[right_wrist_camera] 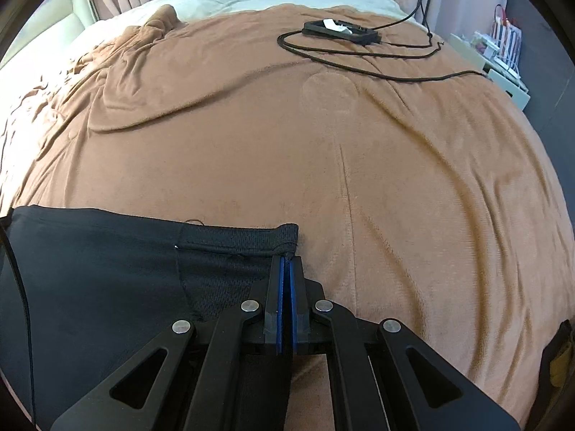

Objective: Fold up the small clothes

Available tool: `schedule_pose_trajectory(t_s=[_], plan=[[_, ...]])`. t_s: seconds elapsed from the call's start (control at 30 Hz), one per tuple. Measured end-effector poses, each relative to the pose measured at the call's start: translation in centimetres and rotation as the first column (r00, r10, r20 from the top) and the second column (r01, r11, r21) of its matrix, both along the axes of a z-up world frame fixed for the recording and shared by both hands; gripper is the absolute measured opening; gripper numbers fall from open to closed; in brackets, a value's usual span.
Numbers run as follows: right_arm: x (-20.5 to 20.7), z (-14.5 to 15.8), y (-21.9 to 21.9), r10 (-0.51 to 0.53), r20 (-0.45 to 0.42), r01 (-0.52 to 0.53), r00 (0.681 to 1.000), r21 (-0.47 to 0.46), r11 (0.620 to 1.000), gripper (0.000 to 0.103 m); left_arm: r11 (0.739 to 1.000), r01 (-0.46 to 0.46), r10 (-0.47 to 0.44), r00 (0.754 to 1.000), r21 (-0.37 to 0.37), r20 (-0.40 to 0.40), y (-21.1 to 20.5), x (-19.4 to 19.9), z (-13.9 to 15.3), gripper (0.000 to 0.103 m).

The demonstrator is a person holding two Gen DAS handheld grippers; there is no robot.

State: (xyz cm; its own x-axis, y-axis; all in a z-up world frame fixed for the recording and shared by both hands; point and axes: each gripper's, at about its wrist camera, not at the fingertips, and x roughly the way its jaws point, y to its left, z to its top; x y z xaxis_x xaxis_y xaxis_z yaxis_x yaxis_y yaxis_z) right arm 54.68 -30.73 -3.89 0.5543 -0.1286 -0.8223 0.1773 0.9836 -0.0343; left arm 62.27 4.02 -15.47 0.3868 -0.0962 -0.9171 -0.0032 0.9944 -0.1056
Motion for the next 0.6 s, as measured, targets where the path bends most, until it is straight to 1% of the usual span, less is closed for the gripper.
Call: schedule_pose_trajectory(t_s=[0.03, 0.1, 0.17, 0.2, 0.23, 0.3, 0.37, 0.43, 0.5, 0.53, 0.57, 0.6], plan=[[-0.1, 0.1, 0.0, -0.005, -0.004, 0.005, 1.000, 0.012, 1.000, 0.001, 1.000, -0.005, 0.005, 1.000, -0.003, 0.000, 0.1, -0.1, 0.1, 0.037], [-0.2, 0.4, -0.4, -0.017, -0.010, 0.018, 1.000, 0.047, 0.999, 0.004, 0.999, -0.022, 0.023, 1.000, -0.031, 0.006, 0.8, -0.7, 0.5, 0.056], [-0.8, 1.0, -0.7, -0.038, -0.006, 0.038, 0.999, 0.074, 0.997, 0.014, 0.997, -0.044, 0.044, 0.999, -0.056, 0.004, 1.4, -1.6, 1.1, 0.057], [-1.2, 1.3, -0.7, -0.040, 0.002, 0.040, 0.999, 0.087, 0.995, 0.028, 0.996, -0.054, 0.055, 0.998, -0.071, 0.009, 1.7, -2.3, 1.5, 0.057], [-1.9, 1.6, -0.8, -0.043, 0.021, 0.040, 0.999, 0.118, 0.992, 0.045, 0.993, -0.065, 0.066, 0.998, -0.094, 0.014, 2.2, -3.4, 1.8, 0.059], [-3.4, 2.0, -0.7, -0.052, 0.041, 0.045, 0.998, 0.154, 0.987, 0.058, 0.991, -0.073, 0.075, 0.997, -0.112, 0.016, 2.6, -5.1, 2.2, 0.061], [-5.2, 2.7, -0.6, -0.049, 0.067, 0.038, 0.997, 0.162, 0.986, 0.058, 0.992, -0.072, 0.074, 0.997, -0.100, 0.014, 2.7, -6.8, 2.3, 0.061], [-6.9, 3.3, -0.4, -0.044, 0.085, 0.028, 0.995, 0.180, 0.983, 0.066, 0.992, -0.082, 0.084, 0.996, -0.097, 0.010, 2.8, -8.7, 2.6, 0.061], [-8.4, 4.0, -0.3, -0.035, 0.108, 0.014, 0.993, 0.192, 0.981, 0.071, 0.988, -0.099, 0.102, 0.995, -0.121, 0.017, 3.1, -10.4, 3.1, 0.062], [-9.3, 4.4, -0.1, -0.027, 0.123, 0.000, 0.992, 0.213, 0.977, 0.076, 0.986, -0.104, 0.107, 0.994, -0.128, 0.020, 3.2, -10.9, 3.3, 0.064], [-9.9, 4.7, 0.0, -0.023, 0.130, -0.008, 0.991, 0.229, 0.973, 0.079, 0.985, -0.109, 0.114, 0.993, -0.134, 0.028, 3.2, -11.8, 3.7, 0.067], [-10.6, 4.9, 0.1, -0.020, 0.138, -0.014, 0.990, 0.245, 0.970, 0.082, 0.984, -0.111, 0.117, 0.993, -0.136, 0.035, 3.2, -12.5, 3.9, 0.074]])
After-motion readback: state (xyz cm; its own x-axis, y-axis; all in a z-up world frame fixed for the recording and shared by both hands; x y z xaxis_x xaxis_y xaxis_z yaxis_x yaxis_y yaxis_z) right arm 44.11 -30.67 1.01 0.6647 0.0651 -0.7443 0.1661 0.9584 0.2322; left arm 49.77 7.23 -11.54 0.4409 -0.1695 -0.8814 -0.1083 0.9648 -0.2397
